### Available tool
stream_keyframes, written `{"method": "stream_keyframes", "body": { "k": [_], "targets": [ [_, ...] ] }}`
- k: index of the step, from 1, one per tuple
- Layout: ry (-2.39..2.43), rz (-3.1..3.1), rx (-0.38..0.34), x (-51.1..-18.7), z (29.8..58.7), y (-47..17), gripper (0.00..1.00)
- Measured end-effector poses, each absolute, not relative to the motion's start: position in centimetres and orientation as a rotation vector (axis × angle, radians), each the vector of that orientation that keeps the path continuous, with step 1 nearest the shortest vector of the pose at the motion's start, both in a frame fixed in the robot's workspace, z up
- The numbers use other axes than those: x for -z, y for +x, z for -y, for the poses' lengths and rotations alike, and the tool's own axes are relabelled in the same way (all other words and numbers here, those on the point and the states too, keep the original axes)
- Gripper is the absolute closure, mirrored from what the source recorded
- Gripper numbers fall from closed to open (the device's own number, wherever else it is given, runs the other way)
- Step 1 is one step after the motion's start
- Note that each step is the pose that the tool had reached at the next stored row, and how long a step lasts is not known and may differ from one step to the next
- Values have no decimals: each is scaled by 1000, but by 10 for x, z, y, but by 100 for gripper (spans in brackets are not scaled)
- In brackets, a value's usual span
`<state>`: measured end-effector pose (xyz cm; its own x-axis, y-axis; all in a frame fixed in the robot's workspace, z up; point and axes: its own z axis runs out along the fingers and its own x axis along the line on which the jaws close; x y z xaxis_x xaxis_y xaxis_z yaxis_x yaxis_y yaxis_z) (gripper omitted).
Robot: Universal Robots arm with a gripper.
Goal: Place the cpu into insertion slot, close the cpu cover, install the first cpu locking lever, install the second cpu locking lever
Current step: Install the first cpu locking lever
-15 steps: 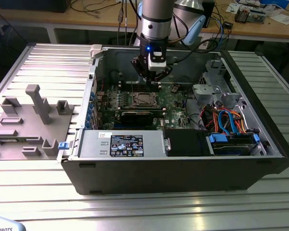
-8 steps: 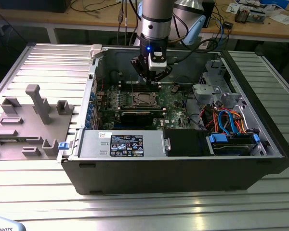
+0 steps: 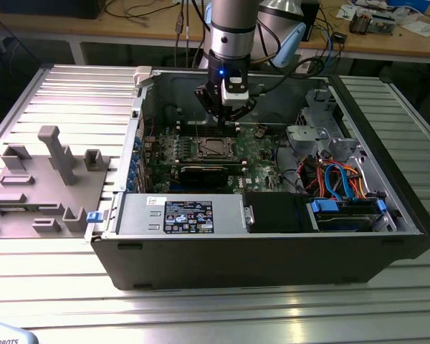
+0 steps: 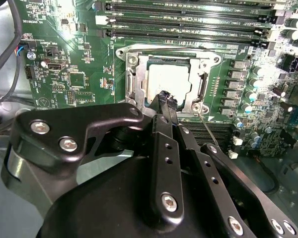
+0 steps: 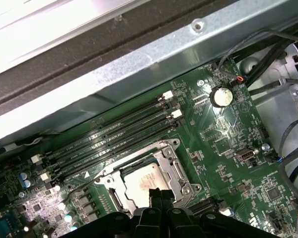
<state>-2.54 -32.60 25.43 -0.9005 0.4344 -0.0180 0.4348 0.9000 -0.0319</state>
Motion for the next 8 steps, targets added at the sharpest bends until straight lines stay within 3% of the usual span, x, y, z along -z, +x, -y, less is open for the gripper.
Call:
{"method": "stream_keyframes", "body": {
  "k": [8],
  "targets": [
    [674,-3057,55,-254,326,-25,89]
  ]
}}
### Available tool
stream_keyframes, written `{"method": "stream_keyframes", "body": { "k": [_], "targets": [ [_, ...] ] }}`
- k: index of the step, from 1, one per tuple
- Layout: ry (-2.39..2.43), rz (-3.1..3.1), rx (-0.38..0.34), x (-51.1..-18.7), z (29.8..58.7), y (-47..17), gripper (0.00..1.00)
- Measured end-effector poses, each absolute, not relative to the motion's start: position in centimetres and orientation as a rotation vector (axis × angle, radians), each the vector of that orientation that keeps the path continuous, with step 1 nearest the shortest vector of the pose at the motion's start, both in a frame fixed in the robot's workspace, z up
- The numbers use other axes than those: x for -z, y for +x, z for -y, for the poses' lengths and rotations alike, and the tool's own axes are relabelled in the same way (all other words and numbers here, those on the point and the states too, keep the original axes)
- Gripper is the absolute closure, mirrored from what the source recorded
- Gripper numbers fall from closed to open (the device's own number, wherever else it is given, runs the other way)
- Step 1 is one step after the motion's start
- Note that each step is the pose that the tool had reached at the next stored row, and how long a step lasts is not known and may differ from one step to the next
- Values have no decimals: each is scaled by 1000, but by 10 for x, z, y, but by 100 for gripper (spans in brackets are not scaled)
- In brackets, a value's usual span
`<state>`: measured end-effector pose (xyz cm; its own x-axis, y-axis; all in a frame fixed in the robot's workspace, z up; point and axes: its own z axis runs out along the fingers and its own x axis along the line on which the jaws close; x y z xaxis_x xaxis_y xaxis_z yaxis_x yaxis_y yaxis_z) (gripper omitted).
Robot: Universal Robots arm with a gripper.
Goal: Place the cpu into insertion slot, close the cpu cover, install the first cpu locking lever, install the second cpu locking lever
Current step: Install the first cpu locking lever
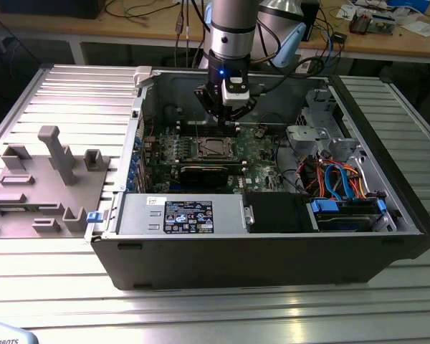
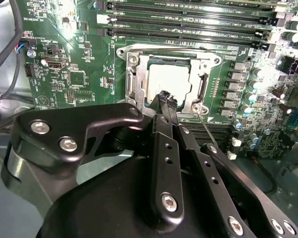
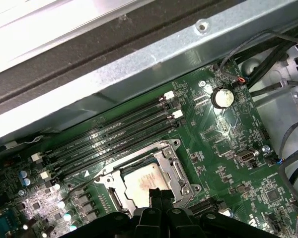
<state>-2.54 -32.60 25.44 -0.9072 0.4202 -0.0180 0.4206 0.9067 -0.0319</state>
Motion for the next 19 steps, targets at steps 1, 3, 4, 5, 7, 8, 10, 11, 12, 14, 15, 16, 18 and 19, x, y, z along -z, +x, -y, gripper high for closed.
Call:
{"method": "stream_keyframes", "body": {
  "k": [1,3,4,5,7,8,10,11,12,14,15,16,18,19],
  "targets": [
    [669,-3058,55,-254,326,-25,89],
    [659,-3060,55,-254,326,-25,89],
    [657,-3061,55,-254,326,-25,89],
    [655,-3061,55,-254,326,-25,89],
    [650,-3062,55,-254,326,-25,89],
    [647,-3063,55,-254,326,-25,89],
    [642,-3064,55,-254,326,-25,89],
    [639,-3064,55,-254,326,-25,89],
    [635,-3065,55,-254,326,-25,89],
    [624,-3067,55,-254,326,-25,89],
    [619,-3068,55,-254,326,-25,89],
    [616,-3069,54,-254,326,-25,89],
    [609,-3070,55,-254,326,-25,89],
    [603,-3071,54,-254,326,-25,89]
  ]
}}
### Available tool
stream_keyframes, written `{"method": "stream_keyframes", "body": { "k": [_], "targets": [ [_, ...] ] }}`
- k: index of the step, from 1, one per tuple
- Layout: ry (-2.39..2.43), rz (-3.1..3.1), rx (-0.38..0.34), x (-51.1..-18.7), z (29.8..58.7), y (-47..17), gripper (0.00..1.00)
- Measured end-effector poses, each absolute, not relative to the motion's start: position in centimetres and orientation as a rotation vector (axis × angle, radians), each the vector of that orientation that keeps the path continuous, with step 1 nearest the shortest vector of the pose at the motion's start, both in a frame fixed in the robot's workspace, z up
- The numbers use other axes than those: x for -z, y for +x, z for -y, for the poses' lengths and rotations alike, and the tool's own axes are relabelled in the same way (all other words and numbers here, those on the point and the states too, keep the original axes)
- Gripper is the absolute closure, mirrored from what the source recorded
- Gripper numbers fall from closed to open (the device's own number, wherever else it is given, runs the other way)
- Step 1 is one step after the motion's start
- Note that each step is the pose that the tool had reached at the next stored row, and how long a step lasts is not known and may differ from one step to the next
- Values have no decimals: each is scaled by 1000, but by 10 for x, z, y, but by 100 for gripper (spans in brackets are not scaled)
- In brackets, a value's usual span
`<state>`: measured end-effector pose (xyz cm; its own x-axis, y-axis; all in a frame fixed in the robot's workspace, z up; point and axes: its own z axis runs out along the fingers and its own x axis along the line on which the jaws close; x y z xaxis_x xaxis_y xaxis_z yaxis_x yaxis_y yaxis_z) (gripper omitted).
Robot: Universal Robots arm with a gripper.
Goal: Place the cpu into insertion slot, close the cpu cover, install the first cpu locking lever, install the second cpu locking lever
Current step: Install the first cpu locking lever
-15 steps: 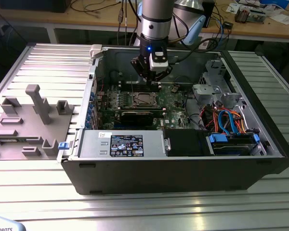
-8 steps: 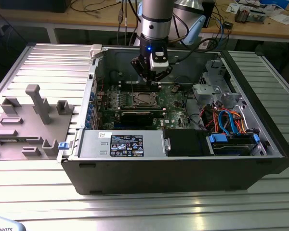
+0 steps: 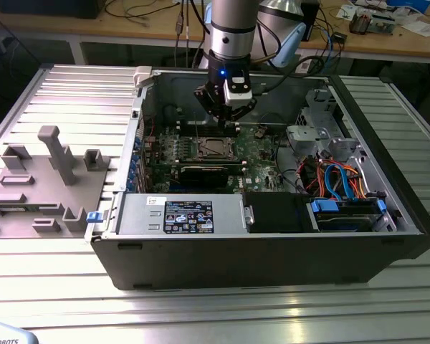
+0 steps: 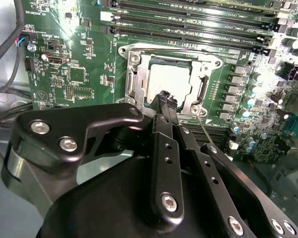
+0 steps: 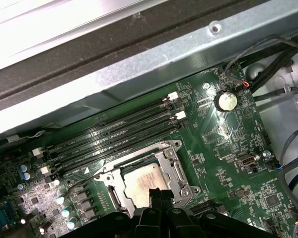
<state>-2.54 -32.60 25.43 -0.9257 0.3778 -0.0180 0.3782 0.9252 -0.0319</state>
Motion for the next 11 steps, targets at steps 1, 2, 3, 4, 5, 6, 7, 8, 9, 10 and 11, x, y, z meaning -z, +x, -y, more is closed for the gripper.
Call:
{"method": "stream_keyframes", "body": {
  "k": [1,2,3,4,5,6,7,8,9,10,11],
  "targets": [
    [599,-3072,54,-254,326,-25,89],
    [595,-3072,54,-254,326,-25,89],
    [589,-3074,54,-254,326,-25,89],
    [586,-3074,54,-254,326,-25,89],
    [584,-3074,54,-254,326,-25,89],
    [580,-3075,54,-254,326,-25,89],
    [576,-3076,54,-254,326,-25,89],
    [572,-3077,54,-254,326,-25,89],
    [570,-3077,54,-254,326,-25,89],
    [567,-3077,54,-254,326,-25,89],
    [563,-3078,54,-254,326,-25,89]
  ]
}}
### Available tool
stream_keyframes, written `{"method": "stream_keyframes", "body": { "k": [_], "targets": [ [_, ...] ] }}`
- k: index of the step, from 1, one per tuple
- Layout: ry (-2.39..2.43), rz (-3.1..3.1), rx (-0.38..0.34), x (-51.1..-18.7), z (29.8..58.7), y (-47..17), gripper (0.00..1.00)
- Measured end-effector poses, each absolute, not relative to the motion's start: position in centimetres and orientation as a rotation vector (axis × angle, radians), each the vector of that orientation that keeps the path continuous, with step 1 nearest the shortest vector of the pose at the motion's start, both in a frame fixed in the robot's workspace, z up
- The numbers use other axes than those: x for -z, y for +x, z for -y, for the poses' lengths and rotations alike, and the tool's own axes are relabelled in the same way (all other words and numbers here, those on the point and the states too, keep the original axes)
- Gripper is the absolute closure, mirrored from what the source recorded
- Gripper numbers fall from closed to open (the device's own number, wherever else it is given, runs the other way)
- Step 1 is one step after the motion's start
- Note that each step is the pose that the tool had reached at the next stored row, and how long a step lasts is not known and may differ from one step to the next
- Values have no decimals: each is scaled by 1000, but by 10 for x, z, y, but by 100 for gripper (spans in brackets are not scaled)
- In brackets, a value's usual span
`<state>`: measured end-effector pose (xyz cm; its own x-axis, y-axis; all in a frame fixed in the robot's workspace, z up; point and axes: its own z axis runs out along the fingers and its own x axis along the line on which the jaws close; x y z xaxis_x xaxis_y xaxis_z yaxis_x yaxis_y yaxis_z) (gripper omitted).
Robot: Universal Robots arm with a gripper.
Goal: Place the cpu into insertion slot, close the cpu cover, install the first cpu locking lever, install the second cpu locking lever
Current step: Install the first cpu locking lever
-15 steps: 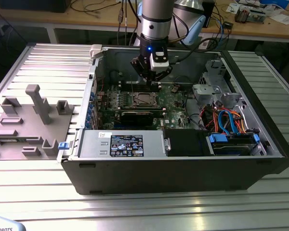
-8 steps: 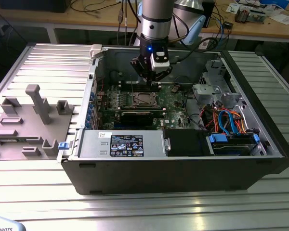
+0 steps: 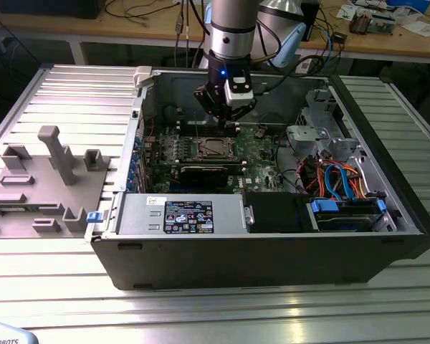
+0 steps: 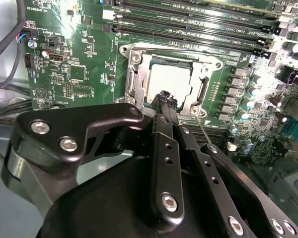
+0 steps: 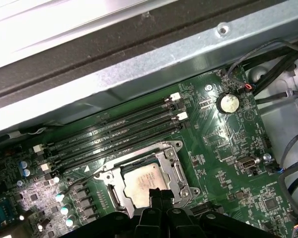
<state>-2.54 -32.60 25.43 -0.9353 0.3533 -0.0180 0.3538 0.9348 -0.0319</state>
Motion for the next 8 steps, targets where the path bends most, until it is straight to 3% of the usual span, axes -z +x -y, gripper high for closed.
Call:
{"method": "stream_keyframes", "body": {
  "k": [8],
  "targets": [
    [534,-3083,54,-254,326,-25,89]
  ]
}}
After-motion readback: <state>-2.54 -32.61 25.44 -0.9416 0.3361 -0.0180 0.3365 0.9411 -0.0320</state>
